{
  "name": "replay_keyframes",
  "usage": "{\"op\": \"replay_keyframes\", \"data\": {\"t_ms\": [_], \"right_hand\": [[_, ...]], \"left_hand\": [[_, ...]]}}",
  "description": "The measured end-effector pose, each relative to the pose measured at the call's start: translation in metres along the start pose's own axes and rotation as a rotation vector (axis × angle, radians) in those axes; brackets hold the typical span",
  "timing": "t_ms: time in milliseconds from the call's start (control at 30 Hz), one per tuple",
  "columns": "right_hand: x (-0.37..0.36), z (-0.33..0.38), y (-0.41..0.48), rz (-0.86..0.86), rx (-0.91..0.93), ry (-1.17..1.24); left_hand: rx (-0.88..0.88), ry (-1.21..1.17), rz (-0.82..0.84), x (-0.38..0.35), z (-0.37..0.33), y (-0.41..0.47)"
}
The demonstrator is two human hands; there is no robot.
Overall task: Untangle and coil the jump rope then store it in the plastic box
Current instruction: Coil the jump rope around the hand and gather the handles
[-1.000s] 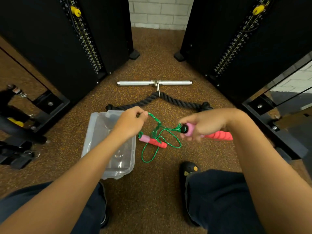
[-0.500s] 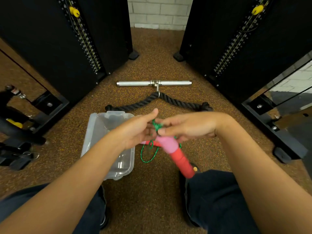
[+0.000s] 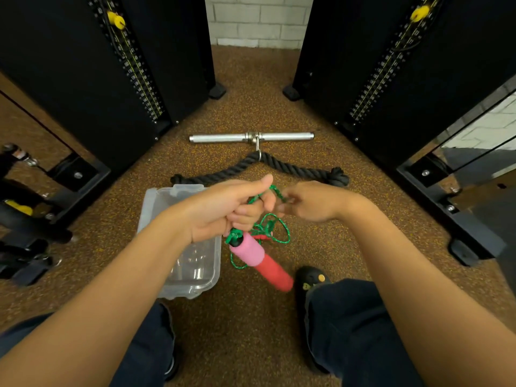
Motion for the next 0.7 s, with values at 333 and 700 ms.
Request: {"op": "replay_keyframes", "data": {"t_ms": [333, 700], "right_hand": [[0.005, -0.051, -0.001, -0.110, -0.364, 0.007], [0.049, -0.022, -0.014, -0.580, -0.062, 0.377]], "left_hand": [[-0.174, -0.184, -0.170, 0.042, -0.026, -0.006], [0.146, 0.053, 0.116, -0.006, 0.018, 0.000]]}}
Point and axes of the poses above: each hand's wrist, its own y-axis towards the middle knuckle, its own x-axis out of the back of the hand, z = x × y, the point moved 6 cm from there along y, towards the middle knuckle, and after that the axes turned 15 degrees about -y, right-handed, at the moved point
